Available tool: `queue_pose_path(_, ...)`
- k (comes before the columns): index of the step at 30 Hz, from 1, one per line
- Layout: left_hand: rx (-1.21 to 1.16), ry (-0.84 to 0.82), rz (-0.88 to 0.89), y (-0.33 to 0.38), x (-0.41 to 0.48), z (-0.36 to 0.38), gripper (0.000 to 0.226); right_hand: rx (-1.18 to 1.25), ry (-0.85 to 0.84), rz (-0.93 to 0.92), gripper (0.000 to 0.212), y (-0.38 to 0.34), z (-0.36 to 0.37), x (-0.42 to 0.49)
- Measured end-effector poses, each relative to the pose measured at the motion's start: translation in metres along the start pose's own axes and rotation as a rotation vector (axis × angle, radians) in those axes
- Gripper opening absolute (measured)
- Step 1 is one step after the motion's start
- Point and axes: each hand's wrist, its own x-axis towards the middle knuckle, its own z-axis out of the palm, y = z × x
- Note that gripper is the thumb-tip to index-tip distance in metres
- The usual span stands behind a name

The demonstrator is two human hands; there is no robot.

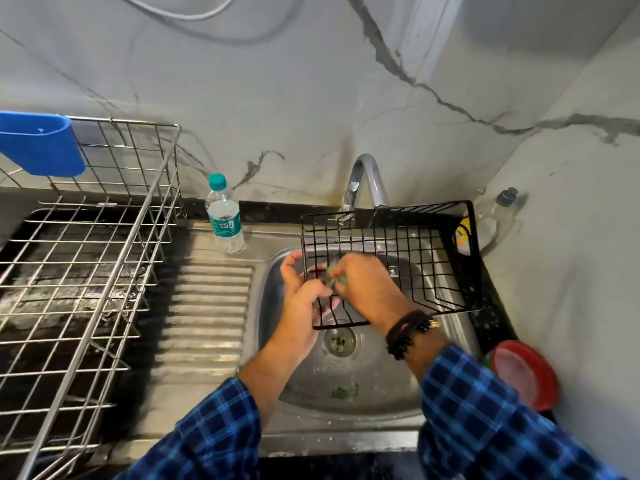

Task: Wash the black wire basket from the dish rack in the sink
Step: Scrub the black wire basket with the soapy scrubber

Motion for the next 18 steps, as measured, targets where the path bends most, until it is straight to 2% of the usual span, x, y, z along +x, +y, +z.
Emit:
queue_pose_path(2, 0.012, -0.003, 0.006, 0.0, 0.0, -0.003, 0.076, -0.084, -0.246, 0.018, 0.014, 0.002, -0.006, -0.009)
queue_pose_path(3, 0.013, -0.014, -0.004, -0.002, -0.001, -0.003, 0.078, -0.116, -0.287, 0.013, 0.015, 0.002, -0.01, -0.009)
queue_pose_path(4, 0.021, -0.03, -0.015, -0.004, -0.003, -0.002, 0.079, -0.104, -0.25, 0.008, 0.016, 0.001, -0.014, -0.006)
queue_pose_path(5, 0.032, -0.045, -0.023, -0.006, -0.005, -0.001, 0.08, -0.025, -0.147, 0.014, 0.016, -0.002, -0.018, -0.003)
queue_pose_path(8, 0.062, -0.073, -0.031, -0.009, -0.006, 0.002, 0.076, 0.373, 0.309, 0.091, 0.02, -0.009, -0.025, 0.009)
queue_pose_path(9, 0.065, -0.078, -0.038, -0.008, -0.006, 0.003, 0.075, 0.385, 0.389, 0.085, 0.023, -0.012, -0.023, 0.011)
queue_pose_path(10, 0.061, -0.078, -0.046, -0.006, -0.007, 0.004, 0.074, 0.303, 0.387, 0.05, 0.025, -0.013, -0.02, 0.011)
queue_pose_path(13, 0.015, -0.081, -0.048, -0.004, -0.009, 0.003, 0.068, -0.061, 0.238, -0.121, 0.026, -0.013, -0.007, 0.009)
queue_pose_path(16, -0.018, -0.064, -0.054, -0.008, -0.012, -0.002, 0.064, -0.223, 0.145, -0.146, 0.026, -0.01, -0.005, 0.004)
queue_pose_path(18, -0.005, -0.08, -0.03, -0.011, -0.013, -0.006, 0.07, -0.299, 0.111, -0.147, 0.027, -0.011, -0.01, -0.001)
